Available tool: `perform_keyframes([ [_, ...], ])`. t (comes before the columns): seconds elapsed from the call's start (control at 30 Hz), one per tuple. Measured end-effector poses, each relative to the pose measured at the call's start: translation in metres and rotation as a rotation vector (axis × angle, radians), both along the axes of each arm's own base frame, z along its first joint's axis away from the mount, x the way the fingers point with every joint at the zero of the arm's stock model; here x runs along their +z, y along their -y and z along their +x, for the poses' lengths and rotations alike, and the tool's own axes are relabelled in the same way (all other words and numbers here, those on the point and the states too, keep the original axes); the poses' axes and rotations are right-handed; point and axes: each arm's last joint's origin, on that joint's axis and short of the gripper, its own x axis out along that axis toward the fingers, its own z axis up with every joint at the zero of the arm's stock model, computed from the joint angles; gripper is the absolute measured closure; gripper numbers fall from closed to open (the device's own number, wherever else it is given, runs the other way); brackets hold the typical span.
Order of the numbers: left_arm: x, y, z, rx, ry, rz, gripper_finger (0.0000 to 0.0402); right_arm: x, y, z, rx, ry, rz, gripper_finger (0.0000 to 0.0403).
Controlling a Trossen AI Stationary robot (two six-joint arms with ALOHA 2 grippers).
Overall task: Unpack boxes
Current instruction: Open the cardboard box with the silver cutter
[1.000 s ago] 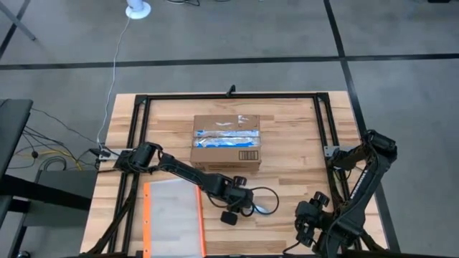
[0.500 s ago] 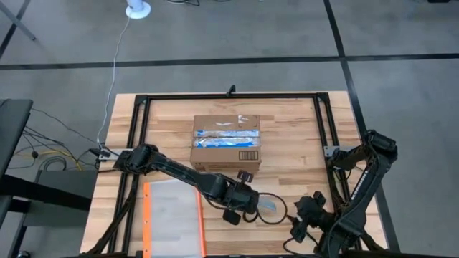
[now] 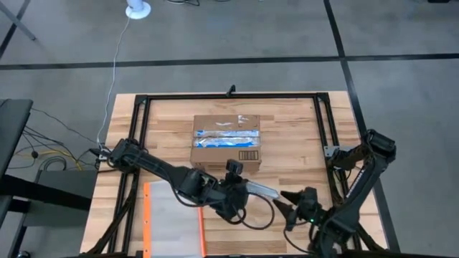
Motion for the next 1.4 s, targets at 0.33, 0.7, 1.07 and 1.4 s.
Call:
perform_keyframes([
  [0.33,0.005,0.002,0.004,0.002,0.068,0.019,0.0310,0.008,0.003,0.032,-0.038,0.048,-0.090,0.0170],
  [0.7,0.006,0.004,0.006,0.009,0.098,-0.002,0.0313,0.010,0.019,0.049,-0.093,0.007,-0.184,0.0171],
  [1.07,0.011,0.006,0.007,-0.005,0.136,-0.016,0.0397,0.022,0.025,0.060,-0.100,-0.060,-0.275,0.0209],
  [1.4,-0.010,-0.015,-0.003,0.130,-0.095,-0.210,0.0400,0.019,0.024,0.053,0.145,-0.365,-0.272,0.0223],
])
